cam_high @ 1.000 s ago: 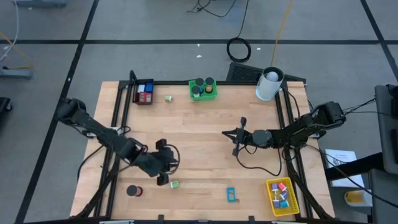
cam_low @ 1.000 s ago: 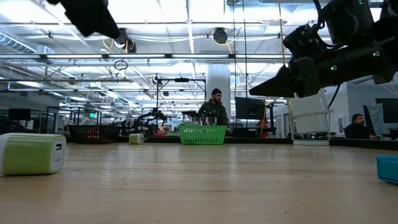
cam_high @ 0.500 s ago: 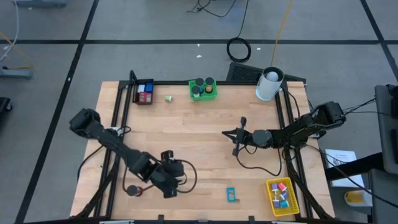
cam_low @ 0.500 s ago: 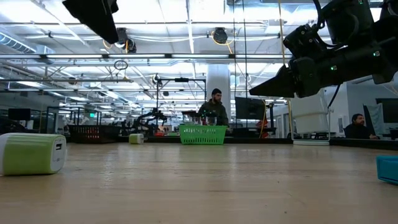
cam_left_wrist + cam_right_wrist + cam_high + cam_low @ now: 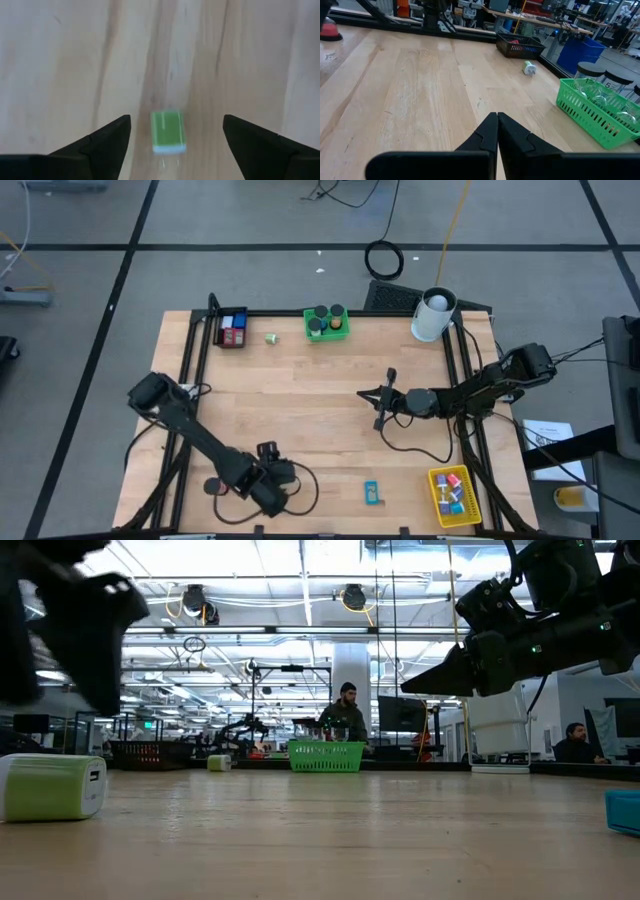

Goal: Pick & Place Office items
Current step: Put the bottom green charger adapter into the yellow basket

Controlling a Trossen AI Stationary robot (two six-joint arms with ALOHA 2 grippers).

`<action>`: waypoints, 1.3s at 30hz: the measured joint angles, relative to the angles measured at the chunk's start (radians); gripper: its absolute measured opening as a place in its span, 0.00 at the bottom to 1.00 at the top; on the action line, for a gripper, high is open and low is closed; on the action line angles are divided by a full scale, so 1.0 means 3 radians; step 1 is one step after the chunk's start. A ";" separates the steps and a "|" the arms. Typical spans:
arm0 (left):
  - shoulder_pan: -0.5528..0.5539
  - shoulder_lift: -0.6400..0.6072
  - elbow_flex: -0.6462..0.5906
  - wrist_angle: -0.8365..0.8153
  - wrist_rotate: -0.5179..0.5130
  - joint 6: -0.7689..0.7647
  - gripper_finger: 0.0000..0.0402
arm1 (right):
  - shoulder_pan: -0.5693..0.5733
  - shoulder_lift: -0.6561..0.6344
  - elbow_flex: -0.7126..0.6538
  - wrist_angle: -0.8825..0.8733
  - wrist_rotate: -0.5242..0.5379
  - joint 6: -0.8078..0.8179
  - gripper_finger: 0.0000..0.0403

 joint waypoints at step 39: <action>0.0021 0.0181 -0.0206 0.0059 0.0204 -0.0114 0.33 | 0.0000 0.0000 0.0000 0.0000 0.0000 0.0000 0.01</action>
